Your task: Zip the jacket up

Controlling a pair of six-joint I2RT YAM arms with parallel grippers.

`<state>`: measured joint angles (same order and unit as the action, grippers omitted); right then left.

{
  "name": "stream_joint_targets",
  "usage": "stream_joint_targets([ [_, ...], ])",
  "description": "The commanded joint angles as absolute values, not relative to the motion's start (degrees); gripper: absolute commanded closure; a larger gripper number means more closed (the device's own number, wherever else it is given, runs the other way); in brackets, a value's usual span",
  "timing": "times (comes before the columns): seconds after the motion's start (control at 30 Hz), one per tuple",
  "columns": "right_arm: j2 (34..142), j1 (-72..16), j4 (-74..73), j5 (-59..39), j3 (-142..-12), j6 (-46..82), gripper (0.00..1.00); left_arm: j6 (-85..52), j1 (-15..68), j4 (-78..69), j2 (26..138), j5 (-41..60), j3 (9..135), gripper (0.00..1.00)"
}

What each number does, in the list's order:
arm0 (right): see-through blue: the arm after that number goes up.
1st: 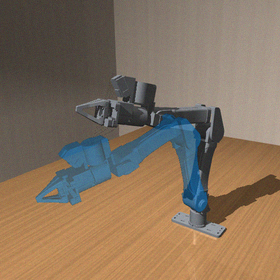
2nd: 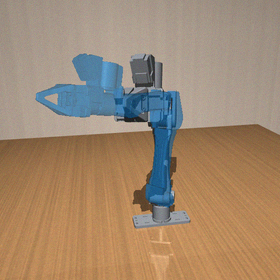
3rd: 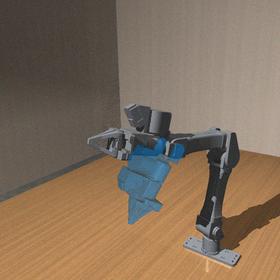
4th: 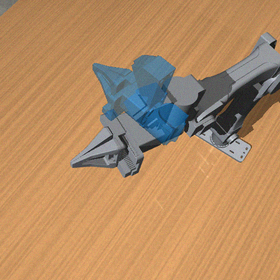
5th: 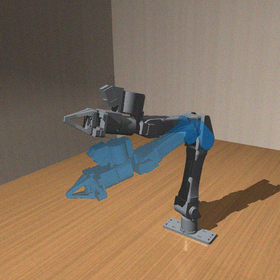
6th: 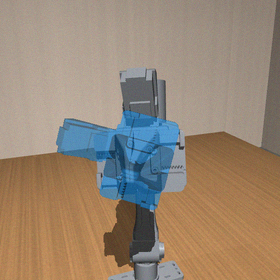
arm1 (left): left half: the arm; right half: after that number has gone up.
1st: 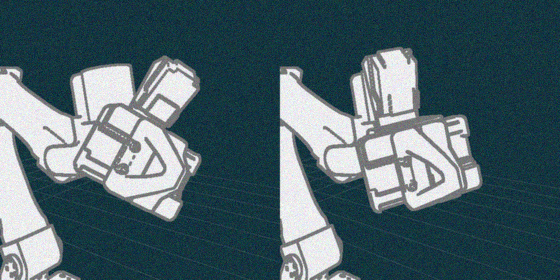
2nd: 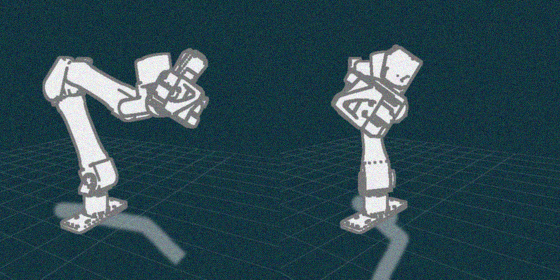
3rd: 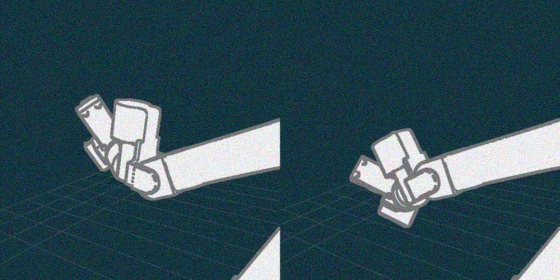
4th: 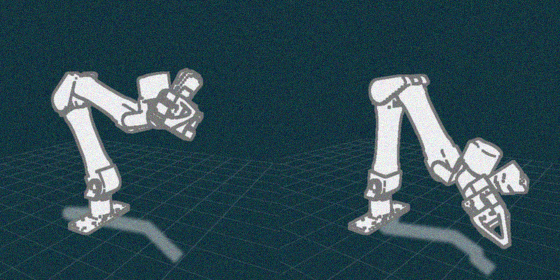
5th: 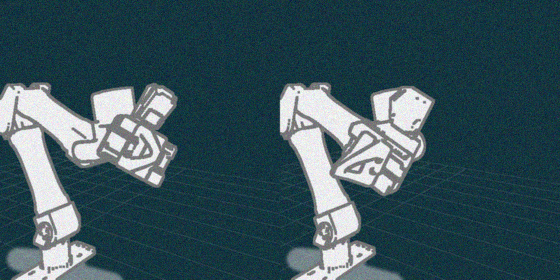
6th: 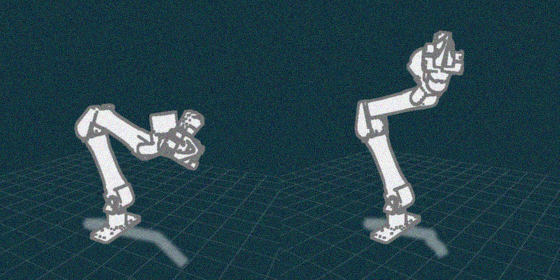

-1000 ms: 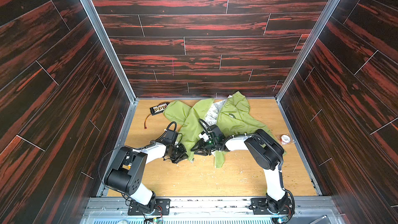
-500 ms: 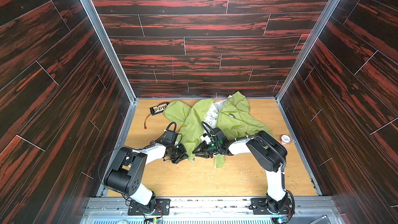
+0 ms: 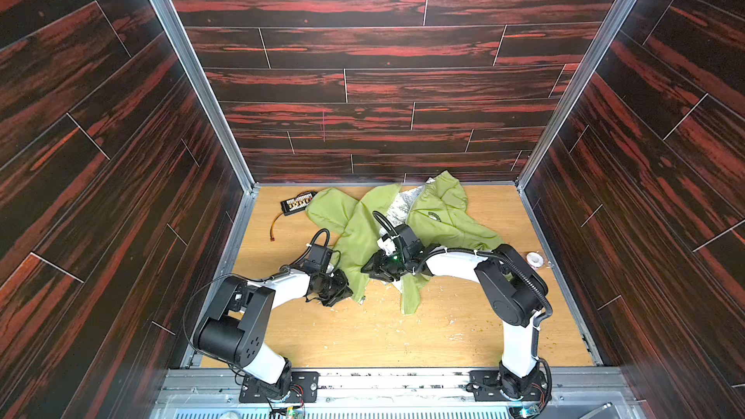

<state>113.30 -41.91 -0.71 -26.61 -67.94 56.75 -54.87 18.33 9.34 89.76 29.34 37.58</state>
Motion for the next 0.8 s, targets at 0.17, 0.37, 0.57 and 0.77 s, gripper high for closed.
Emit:
stream_joint_targets([
  [0.17, 116.3, -40.0, 4.9, -24.3, -70.9, 56.4, 0.49, -55.3, 18.3, 13.5, 90.2, 27.2, 35.7, 0.95],
  [0.37, 118.6, -40.1, 1.4, -26.9, -70.6, 58.0, 0.48, -55.1, 18.3, 13.9, 90.4, 27.4, 35.5, 0.96],
  [0.57, 120.0, -40.0, -4.6, -29.9, -68.6, 60.1, 0.49, -55.0, 18.3, 14.1, 90.4, 27.5, 35.6, 0.96],
  [0.77, 120.3, -40.0, -14.3, -32.6, -64.0, 63.1, 0.49, -54.9, 18.3, 14.4, 90.6, 27.5, 35.7, 0.96],
])
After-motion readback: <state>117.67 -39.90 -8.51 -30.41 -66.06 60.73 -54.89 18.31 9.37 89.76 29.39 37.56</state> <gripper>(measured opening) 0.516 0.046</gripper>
